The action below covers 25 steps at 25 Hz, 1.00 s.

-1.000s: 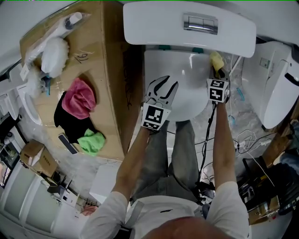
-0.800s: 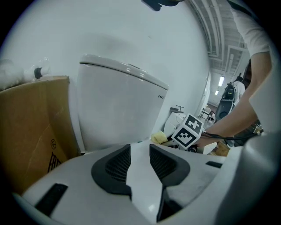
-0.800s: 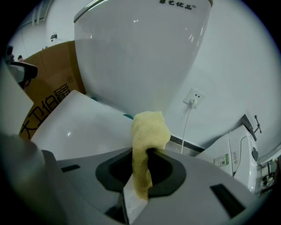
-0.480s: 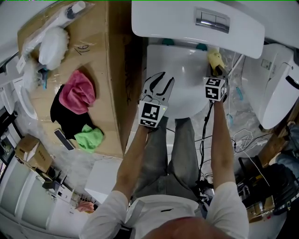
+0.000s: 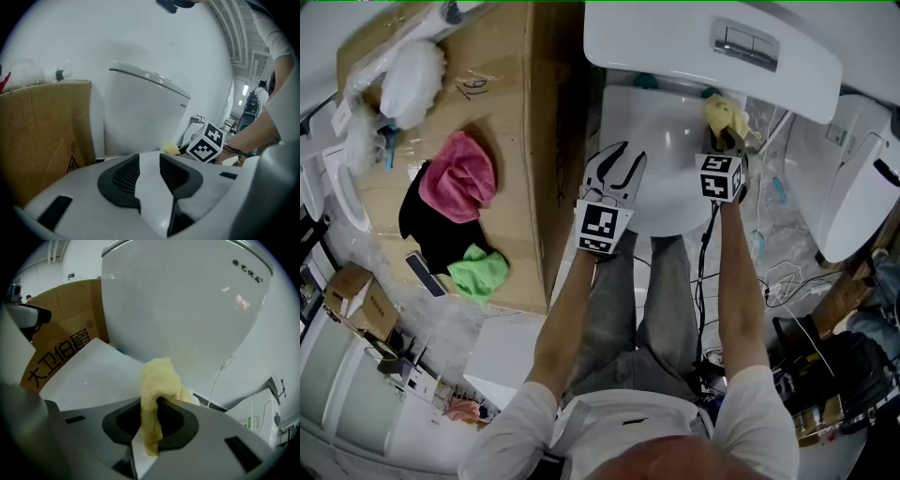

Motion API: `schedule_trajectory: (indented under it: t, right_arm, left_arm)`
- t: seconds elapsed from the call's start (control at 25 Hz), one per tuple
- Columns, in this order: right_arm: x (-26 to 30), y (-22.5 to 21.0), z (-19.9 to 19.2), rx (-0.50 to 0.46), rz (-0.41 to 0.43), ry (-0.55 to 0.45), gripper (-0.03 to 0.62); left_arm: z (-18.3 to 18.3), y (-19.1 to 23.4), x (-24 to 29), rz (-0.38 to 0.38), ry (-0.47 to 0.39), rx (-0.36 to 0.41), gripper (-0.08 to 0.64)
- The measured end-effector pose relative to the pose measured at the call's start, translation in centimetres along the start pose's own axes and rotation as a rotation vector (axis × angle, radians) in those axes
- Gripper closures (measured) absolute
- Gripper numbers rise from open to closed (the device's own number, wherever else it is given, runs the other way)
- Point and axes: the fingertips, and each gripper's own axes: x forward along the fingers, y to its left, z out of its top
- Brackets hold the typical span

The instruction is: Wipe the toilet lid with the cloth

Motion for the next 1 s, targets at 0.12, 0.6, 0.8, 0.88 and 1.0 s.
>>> schedule_trajectory:
  t: [0.12, 0.6, 0.8, 0.88, 1.0]
  right_arm:
    - [0.0, 1.1, 0.8, -0.020, 0.014, -0.011, 0.503]
    - [0.3, 5.6, 3.5, -0.083, 0.062, -0.041, 0.503]
    - [0.4, 7.5, 4.8, -0.113, 0.085, -0.057, 0.503]
    - [0.5, 8.3, 5.2, -0.125, 0.095, -0.063, 0.503]
    - [0.6, 9.4, 6.0, -0.143, 0.111, -0.074, 0.503]
  left_arm:
    - [-0.2, 0.5, -0.5, 0.010, -0.001, -0.008, 0.411]
    - [-1.2, 2.1, -1.9, 0.036, 0.000, -0.030, 0.411]
    - [-1.6, 2.8, -2.6, 0.050, 0.000, -0.045, 0.411]
    - [-1.8, 2.9, -2.9, 0.054, -0.001, -0.052, 0.411]
    - [-2.1, 3.1, -3.3, 0.060, -0.002, -0.064, 0.411]
